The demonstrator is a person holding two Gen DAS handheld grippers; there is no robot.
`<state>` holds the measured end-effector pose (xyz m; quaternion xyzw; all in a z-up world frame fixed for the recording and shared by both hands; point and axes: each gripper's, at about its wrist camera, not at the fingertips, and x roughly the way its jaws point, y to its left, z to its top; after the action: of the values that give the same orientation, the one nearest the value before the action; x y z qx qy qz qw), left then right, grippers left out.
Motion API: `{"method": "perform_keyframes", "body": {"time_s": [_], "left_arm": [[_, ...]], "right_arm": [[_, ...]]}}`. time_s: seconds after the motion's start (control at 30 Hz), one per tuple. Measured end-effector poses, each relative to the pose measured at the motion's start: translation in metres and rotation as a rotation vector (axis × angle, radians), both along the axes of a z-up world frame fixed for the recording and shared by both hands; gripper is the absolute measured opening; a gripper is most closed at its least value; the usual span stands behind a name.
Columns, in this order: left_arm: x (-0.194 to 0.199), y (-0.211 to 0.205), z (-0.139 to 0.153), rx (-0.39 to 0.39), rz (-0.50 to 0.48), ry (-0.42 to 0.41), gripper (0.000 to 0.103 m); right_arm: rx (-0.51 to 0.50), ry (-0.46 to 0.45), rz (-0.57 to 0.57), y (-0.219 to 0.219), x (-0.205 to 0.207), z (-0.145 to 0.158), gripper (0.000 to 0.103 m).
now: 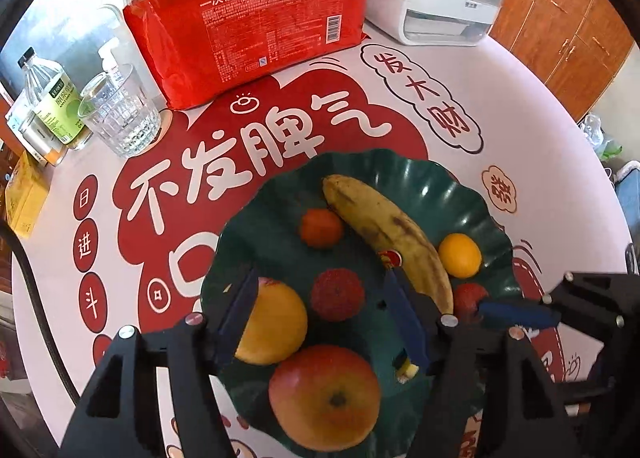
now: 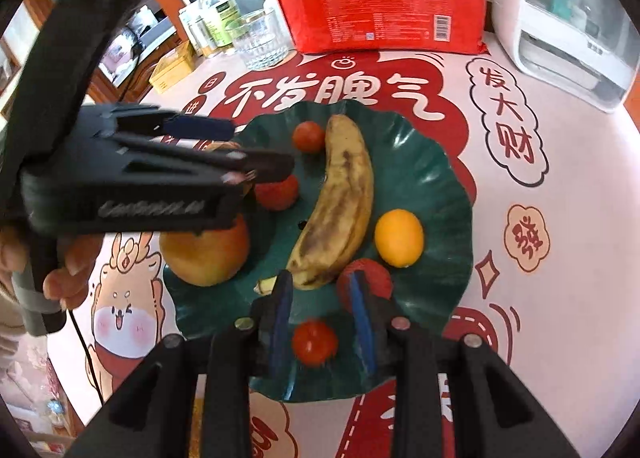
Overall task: Organize fruits
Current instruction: 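Carry both tomatoes onto the green plate and open both grippers, then withdraw both open tools from the plate toward the pear and orange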
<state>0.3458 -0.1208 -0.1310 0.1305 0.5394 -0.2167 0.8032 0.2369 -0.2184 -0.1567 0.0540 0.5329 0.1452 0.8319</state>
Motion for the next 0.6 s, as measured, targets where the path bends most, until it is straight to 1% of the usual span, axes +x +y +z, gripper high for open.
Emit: {"method": "perform_keyframes", "body": {"time_s": [0.2, 0.37, 0.6], "left_arm": [[-0.017, 0.006, 0.010, 0.012, -0.004, -0.028, 0.065], [-0.032, 0.013, 0.021, -0.005, 0.007, -0.030, 0.065], [-0.060, 0.021, 0.040, -0.024, 0.007, -0.044, 0.065]], "right_arm": [[0.000, 0.007, -0.025, 0.000, -0.005, 0.001, 0.030], [-0.008, 0.009, -0.025, 0.001, -0.012, 0.004, 0.030], [-0.023, -0.010, -0.027, 0.001, -0.027, 0.017, 0.030]]}}
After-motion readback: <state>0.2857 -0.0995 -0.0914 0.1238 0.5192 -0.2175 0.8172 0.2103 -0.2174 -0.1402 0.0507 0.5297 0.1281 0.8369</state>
